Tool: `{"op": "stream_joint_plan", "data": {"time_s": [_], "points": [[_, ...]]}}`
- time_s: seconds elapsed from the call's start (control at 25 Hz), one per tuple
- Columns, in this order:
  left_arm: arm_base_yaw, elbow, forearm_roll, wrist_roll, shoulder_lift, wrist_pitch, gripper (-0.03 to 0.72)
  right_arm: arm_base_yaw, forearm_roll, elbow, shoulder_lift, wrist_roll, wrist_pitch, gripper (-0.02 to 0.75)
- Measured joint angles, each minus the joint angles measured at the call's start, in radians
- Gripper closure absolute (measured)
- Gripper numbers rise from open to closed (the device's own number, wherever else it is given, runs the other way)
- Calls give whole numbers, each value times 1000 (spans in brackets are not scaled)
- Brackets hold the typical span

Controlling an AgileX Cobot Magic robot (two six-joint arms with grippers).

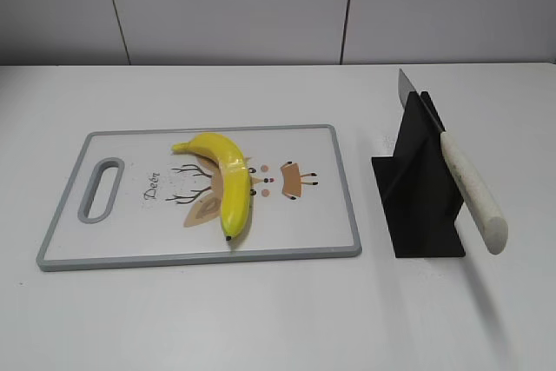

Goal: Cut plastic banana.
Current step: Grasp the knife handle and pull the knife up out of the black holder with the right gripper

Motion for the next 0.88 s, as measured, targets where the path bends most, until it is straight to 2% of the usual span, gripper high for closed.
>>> {"op": "stream_joint_plan", "data": {"time_s": [0.16, 0.48, 0.56, 0.64, 0.8, 0.88], "points": [[0, 0, 0, 0, 0, 0, 189, 0, 1, -36, 140, -5, 23, 221], [0, 0, 0, 0, 0, 0, 189, 11, 19, -207, 441, -17, 316, 221], [0, 0, 0, 0, 0, 0, 189, 52, 18, -242, 505, -17, 324, 223], [0, 0, 0, 0, 0, 0, 189, 140, -12, -274, 564, 2, 335, 233], [0, 0, 0, 0, 0, 0, 189, 315, -151, -331, 697, 90, 374, 245], [0, 0, 0, 0, 0, 0, 189, 344, -167, -358, 755, 112, 379, 247]]}}
